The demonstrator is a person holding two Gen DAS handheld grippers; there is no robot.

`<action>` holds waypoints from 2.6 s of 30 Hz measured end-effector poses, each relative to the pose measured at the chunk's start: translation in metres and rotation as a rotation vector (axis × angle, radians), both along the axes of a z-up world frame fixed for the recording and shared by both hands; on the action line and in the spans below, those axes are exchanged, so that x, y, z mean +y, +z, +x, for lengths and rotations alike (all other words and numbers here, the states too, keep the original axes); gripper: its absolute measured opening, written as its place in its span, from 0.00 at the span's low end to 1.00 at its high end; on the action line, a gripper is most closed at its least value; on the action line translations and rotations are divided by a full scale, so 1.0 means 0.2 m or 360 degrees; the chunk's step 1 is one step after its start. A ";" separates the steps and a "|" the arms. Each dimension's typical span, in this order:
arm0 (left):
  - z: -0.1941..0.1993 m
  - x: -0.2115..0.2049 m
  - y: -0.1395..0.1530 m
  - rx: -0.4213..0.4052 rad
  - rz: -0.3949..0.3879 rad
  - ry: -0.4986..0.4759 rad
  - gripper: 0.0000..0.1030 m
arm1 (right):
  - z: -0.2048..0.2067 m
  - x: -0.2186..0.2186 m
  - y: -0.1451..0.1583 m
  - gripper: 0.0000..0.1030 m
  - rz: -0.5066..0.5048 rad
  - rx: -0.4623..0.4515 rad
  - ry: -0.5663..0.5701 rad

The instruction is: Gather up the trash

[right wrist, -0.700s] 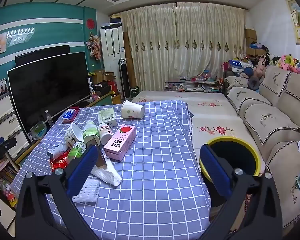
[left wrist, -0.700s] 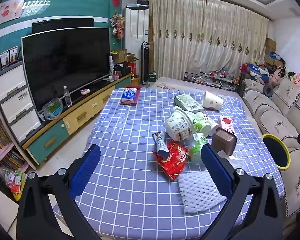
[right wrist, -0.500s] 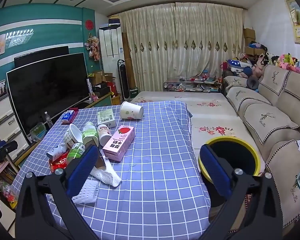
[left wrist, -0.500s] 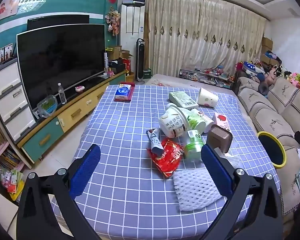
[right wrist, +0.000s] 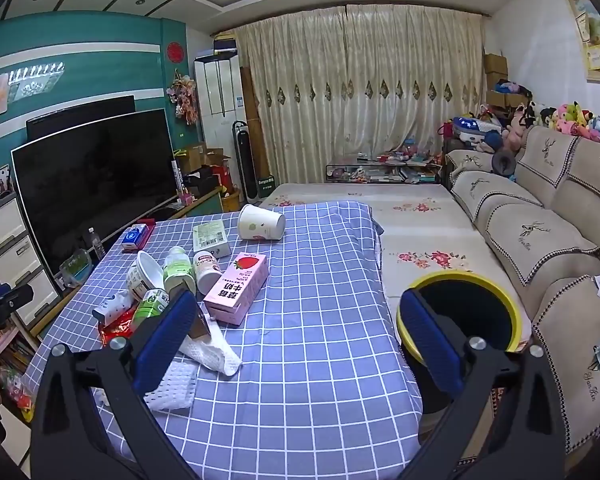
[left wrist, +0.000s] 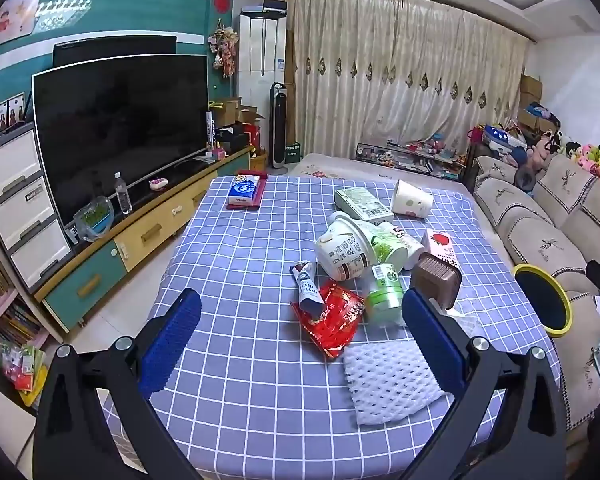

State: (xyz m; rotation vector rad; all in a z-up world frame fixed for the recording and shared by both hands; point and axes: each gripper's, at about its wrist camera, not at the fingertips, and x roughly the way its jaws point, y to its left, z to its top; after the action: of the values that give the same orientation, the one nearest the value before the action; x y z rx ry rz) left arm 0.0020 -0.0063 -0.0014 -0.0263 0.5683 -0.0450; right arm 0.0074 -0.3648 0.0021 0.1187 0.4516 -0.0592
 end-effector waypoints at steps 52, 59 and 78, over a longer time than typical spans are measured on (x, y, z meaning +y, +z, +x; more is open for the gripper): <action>0.03 -0.04 -0.06 0.0039 0.0038 0.0005 0.96 | 0.05 0.00 -0.07 0.94 0.0033 0.0040 -0.0001; 0.03 -0.04 -0.06 0.0042 0.0039 0.0008 0.96 | 0.06 0.00 -0.08 0.94 0.0041 0.0047 0.0005; 0.05 -0.04 -0.08 0.0073 0.0035 0.0008 0.96 | 0.14 0.03 -0.14 0.94 0.0076 0.0090 0.0034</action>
State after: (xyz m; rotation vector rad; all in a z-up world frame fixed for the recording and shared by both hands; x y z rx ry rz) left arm 0.0119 -0.0148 -0.0166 -0.0071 0.6148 -0.0333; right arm 0.0348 -0.3594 -0.0249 0.1591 0.5109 -0.0307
